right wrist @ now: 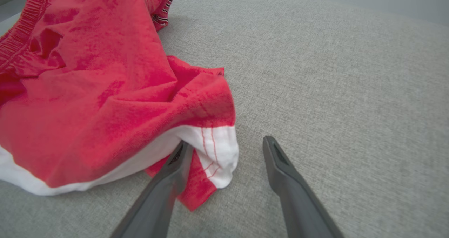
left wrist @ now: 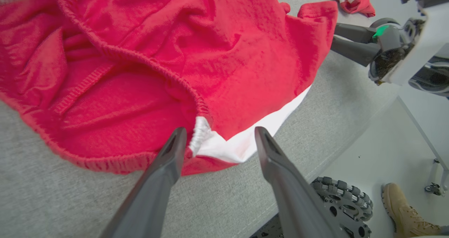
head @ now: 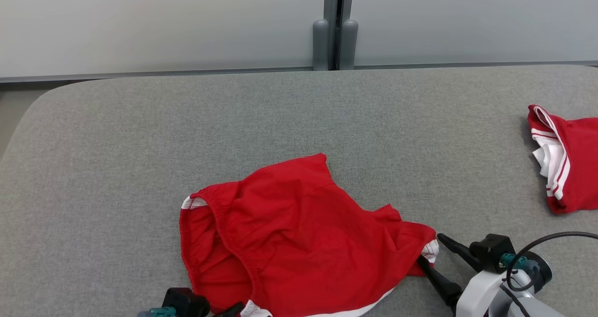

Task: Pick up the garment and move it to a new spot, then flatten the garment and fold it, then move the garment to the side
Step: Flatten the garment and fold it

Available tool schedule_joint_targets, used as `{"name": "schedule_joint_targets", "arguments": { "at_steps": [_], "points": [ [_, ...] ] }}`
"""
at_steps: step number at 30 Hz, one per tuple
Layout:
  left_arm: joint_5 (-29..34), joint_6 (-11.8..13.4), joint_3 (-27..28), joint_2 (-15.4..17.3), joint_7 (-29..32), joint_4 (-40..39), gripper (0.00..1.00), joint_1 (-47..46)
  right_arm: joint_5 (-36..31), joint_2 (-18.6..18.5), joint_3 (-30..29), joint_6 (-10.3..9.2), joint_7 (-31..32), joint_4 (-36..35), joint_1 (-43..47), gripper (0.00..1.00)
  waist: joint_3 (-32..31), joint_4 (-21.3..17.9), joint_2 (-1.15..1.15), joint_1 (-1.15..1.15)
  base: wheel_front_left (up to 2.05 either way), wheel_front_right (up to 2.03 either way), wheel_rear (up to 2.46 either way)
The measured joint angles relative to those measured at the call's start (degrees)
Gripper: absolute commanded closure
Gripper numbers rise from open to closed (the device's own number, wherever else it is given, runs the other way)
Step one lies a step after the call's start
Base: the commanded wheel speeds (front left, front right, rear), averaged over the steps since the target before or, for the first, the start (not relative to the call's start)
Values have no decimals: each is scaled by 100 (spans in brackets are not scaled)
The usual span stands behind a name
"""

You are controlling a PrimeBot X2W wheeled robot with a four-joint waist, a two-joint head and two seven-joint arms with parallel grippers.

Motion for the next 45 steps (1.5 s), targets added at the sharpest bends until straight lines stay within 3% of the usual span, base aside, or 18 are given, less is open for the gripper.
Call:
{"name": "schedule_joint_targets", "arguments": {
  "at_steps": [7, 8, 9, 10, 11, 12, 16, 20, 28, 33, 38, 41, 45],
  "points": [
    [-11, 0, -62, -16, -8, 315, 0, -75, 11, -33, 75, 0, 1, -141, -10, 1, 59, -30, 0, 0, 0, 0, 0],
    [-8, 0, -79, -27, -30, 356, 8, -108, 18, -37, 110, 0, 0, -180, -18, 35, 68, -33, 0, 0, 0, 0, 0],
    [0, 0, -89, -44, -66, 403, 8, -130, 42, -42, 164, 0, 0, -224, -31, 35, 81, -35, 0, 0, 0, 0, 0],
    [33, 0, -130, -48, -90, 454, 24, -157, 79, -45, 213, 0, 1, -259, -48, 68, 98, -38, 0, 0, 0, 0, 0],
    [85, 0, -160, -47, -145, 514, 55, -190, 101, -55, 247, 0, 1, -290, -59, 95, 110, -42, 0, 0, 0, 0, 0],
    [85, 0, -181, -51, -187, 578, 100, -236, 121, -81, 269, 0, 1, -353, -65, 100, 118, -49, 0, 0, 0, 0, 0],
    [-34, 0, -238, -74, -401, 730, 100, -299, 355, -219, 46, 0, 1, -661, -40, 100, 66, -80, 0, 0, 0, 0, 0],
    [-504, 1, -53, -46, -813, 426, 100, -282, 1220, -353, -465, 0, 2, -1319, 353, 100, -75, -119, 0, 0, 0, 0, 0],
    [-1284, 0, 344, 397, -1248, -1250, 100, -307, 2817, -1426, -1311, 0, 12, -3003, 884, 100, -330, -294, 0, 0, 0, 0, 0],
    [-1456, 0, 595, 627, -1190, -1993, 100, -655, 3519, -2059, -1444, -1, 528, -4188, 874, 100, -314, -498, 0, 0, 0, 0, 0],
    [-1616, 37, 868, 631, -1144, -2257, 100, -1228, 4209, -2715, -1621, -1, 1240, -5197, 581, 100, -99, -672, 0, 0, 0, 0, 0],
    [-1688, 67, 1015, 564, -1091, -2146, 100, -1782, 4439, -3008, -1823, -1, 1584, -5424, 234, 100, 139, -752, 0, 0, 0, 0, 0],
    [-1751, 56, 1082, 576, -800, -1675, 100, -2986, 4430, -3072, -2019, -1, 1975, -5289, -625, 100, 598, -830, 0, 0, 0, 0, 0]
  ]
}}
